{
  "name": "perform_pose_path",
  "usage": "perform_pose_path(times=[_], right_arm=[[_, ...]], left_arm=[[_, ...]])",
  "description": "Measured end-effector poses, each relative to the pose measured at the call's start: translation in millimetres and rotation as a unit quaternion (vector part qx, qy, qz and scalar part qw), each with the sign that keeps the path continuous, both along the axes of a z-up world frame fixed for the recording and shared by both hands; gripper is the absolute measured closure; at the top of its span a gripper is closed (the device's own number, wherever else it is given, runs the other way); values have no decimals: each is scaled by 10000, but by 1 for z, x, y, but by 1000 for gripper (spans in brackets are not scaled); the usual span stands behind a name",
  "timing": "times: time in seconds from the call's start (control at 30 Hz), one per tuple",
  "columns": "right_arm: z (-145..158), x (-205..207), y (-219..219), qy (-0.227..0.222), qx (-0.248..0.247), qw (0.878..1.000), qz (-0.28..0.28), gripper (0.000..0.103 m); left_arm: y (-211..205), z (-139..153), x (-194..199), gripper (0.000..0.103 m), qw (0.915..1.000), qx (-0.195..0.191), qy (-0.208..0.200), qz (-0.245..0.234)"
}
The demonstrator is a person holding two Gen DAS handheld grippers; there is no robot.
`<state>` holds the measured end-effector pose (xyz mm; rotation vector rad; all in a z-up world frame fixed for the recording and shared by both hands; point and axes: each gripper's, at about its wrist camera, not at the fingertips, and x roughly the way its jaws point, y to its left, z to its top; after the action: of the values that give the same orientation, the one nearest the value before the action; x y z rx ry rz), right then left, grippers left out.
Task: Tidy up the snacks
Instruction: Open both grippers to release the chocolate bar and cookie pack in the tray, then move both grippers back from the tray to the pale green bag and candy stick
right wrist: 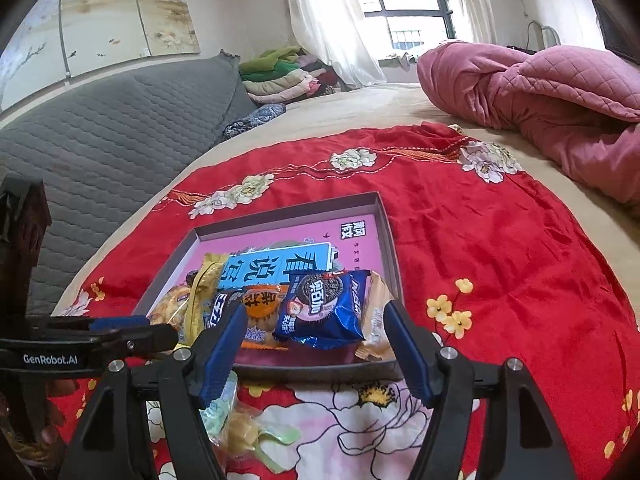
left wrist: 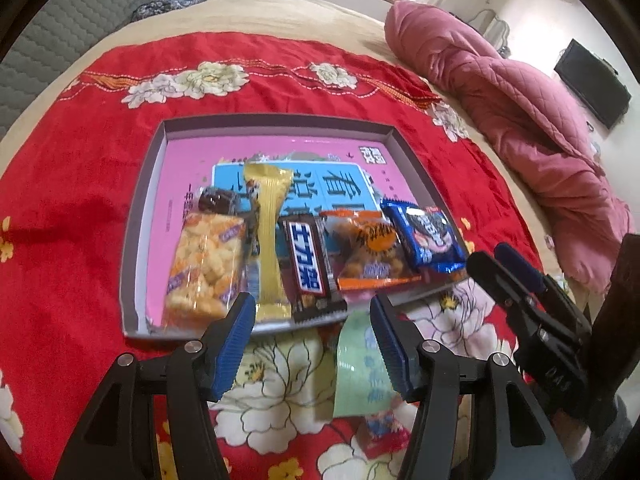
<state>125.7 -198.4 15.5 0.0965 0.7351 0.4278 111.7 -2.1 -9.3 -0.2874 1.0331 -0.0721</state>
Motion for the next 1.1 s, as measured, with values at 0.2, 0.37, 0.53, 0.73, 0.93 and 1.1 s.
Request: perform_pose_path(times=[0.2,0.37,0.53,0.73,0.93,1.1], right_arm=[[0,-7,0,63,-63,9999,88,33],[1,-15,-1,94,-112,9998,120,33],[1,-22,-4,146,-156,9997,134,33],[3,-29,-3,152,-221,9994,222,32],[2,-35,1,197,-347,9985,374,32],[1,-39,3,222,-446,9978,446,32]], left_arm=[[-2,0,-11,41,10000,4,30,-49],[-9,-4,-21,41,9997,-6,114,-195],[-18,-10,-29,41,9992,-2,225,-343],[-26,-14,-38,41,9983,-39,316,-486],[-30,-21,-46,41,9971,-200,457,-583],[-33,-25,-48,41,9961,-298,536,-635]])
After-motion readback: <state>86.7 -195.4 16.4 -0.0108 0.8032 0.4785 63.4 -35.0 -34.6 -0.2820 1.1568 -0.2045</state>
